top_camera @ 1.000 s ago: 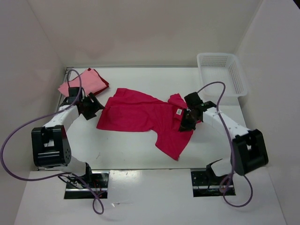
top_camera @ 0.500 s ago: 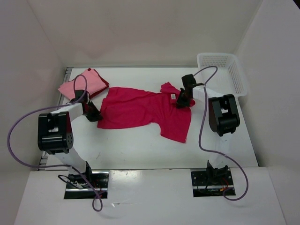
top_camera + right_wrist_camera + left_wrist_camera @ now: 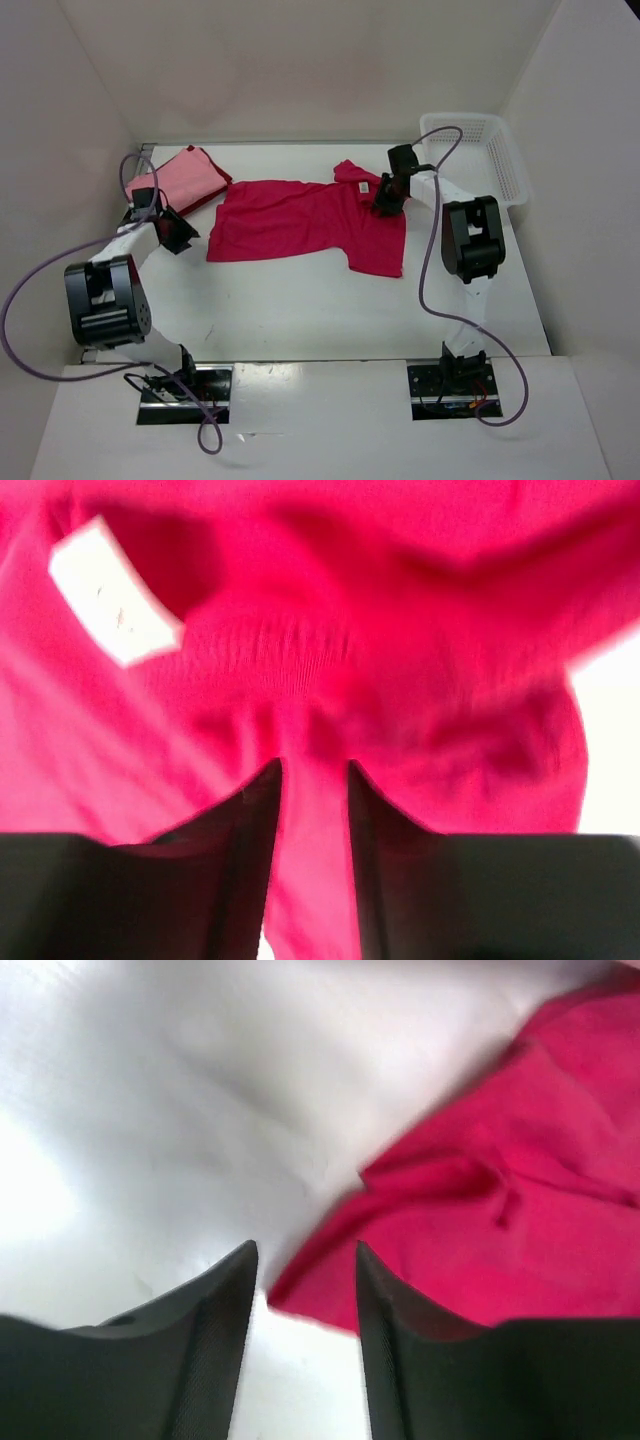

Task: Fold and stack the t-shirts
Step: Flatten out the tshirt

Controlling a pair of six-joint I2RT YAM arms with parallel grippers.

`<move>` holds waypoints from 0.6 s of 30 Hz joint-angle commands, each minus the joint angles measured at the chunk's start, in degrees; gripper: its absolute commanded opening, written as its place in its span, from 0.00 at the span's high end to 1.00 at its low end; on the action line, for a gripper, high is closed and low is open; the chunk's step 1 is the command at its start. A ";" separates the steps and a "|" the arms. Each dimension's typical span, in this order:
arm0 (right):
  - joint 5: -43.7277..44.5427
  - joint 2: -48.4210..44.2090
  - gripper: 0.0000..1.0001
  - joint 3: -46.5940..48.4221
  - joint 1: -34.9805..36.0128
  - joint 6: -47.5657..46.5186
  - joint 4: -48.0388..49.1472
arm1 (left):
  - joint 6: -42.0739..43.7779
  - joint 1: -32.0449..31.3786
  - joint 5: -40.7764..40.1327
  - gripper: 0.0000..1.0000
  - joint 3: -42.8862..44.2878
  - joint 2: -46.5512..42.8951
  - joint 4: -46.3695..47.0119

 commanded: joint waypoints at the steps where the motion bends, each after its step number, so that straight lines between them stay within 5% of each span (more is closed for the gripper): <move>1: -2.93 -9.73 0.60 -2.23 -0.21 -0.79 -1.73 | -1.46 -0.05 2.15 0.57 -4.07 -9.30 0.46; 6: -5.92 -19.03 0.60 -6.71 -0.74 -0.79 -1.03 | -7.94 -0.05 3.84 0.65 -15.14 -19.59 1.59; 10: -9.44 -25.37 0.95 -14.51 -0.74 0.34 1.34 | -13.40 -0.05 6.47 0.55 -18.77 -18.90 6.95; 11: -10.49 -26.86 0.97 -16.10 -0.74 0.35 1.35 | -15.15 -0.05 7.35 0.54 -19.55 -18.03 7.92; 18: -14.45 -38.82 0.90 -29.99 -0.74 1.93 4.60 | -17.71 -0.05 8.67 0.48 -20.26 -11.18 13.81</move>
